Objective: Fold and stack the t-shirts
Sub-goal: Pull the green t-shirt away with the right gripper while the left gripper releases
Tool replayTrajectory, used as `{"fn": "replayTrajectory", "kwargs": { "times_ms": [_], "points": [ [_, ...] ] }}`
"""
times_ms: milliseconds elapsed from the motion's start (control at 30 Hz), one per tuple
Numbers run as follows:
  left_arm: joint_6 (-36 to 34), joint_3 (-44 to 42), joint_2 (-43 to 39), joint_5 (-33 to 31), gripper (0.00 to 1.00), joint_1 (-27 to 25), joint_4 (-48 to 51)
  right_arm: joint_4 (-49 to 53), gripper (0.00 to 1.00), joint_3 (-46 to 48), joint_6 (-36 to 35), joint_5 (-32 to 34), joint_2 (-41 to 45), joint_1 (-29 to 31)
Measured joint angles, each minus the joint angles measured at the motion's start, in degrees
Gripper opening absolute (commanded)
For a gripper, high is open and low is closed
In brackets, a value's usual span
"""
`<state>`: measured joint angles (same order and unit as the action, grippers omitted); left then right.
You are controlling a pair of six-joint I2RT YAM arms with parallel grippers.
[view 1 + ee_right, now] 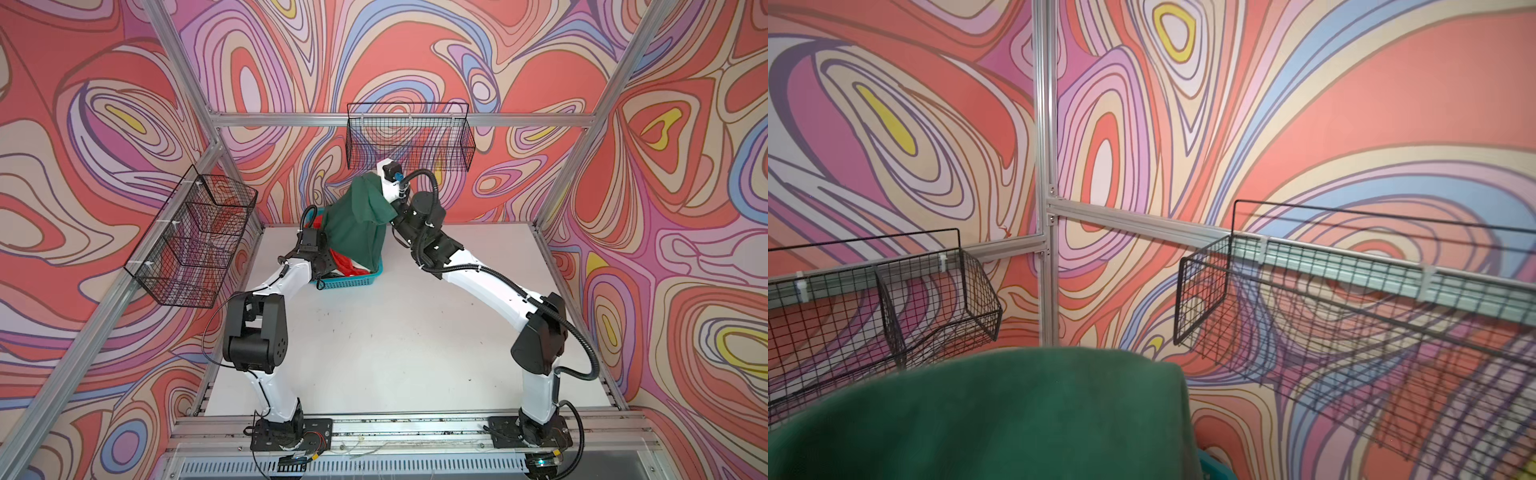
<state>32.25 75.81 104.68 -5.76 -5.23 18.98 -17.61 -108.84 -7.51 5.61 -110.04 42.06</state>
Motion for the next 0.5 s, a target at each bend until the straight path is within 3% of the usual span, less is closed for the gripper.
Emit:
{"fn": "replayTrajectory", "kwargs": {
  "times_ms": [500],
  "points": [
    [0.13,2.23,1.73,-1.77,0.61,2.67,3.74,0.48,0.0,6.56,-4.48,4.09,16.17,-8.15]
  ]
}}
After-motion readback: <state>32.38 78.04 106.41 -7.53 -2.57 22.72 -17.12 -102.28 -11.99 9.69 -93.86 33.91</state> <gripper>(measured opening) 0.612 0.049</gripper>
